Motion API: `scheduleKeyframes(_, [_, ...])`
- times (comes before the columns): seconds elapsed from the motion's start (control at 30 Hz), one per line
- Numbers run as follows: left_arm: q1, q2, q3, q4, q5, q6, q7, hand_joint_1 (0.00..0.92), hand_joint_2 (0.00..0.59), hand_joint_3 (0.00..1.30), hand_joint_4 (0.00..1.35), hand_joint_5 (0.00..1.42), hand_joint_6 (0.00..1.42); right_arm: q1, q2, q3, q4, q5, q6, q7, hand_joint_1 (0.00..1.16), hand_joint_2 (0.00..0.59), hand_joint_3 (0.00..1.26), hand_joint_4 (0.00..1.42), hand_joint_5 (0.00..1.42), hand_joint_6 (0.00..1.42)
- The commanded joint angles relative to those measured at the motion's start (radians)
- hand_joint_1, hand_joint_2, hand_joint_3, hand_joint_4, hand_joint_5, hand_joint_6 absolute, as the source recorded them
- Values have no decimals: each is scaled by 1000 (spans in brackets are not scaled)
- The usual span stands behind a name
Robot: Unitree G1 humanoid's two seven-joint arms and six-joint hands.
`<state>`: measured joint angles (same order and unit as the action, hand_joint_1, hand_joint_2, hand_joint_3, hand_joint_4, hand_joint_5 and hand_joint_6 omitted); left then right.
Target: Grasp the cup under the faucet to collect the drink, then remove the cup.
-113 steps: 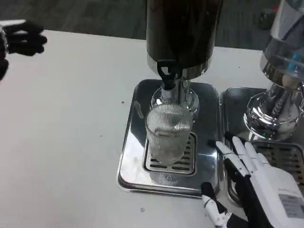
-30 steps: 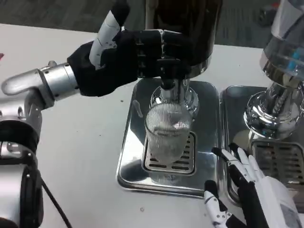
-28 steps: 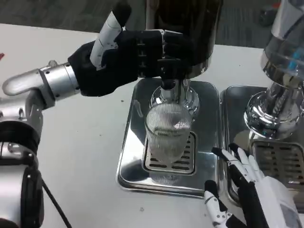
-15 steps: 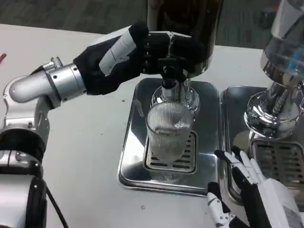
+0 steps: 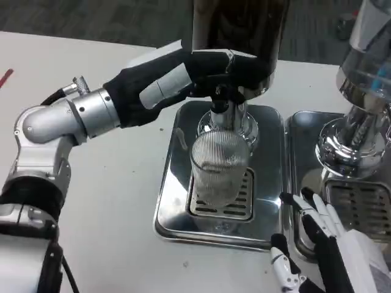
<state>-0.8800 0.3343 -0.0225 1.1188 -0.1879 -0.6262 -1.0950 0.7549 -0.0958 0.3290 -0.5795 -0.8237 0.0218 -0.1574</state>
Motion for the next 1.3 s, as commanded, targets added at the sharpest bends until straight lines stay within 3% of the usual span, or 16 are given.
scheduleKeyframes(0.03, [86,-3,-65,44,103,21,-2,0,20,281,178,143,90,-1,-5,-7,-7,13,13,14,348,526,168,32,15,63])
scheduleKeyframes(0.93, [110,40,-181,50,195,-154,138,0,4,229,98,58,90,-25,-19,-42,-10,39,12,37,347,526,160,32,15,65])
scheduleKeyframes(1.3, [115,31,-228,31,231,-167,199,0,4,218,90,54,90,-40,-60,-93,-11,107,-12,44,350,532,156,32,15,73])
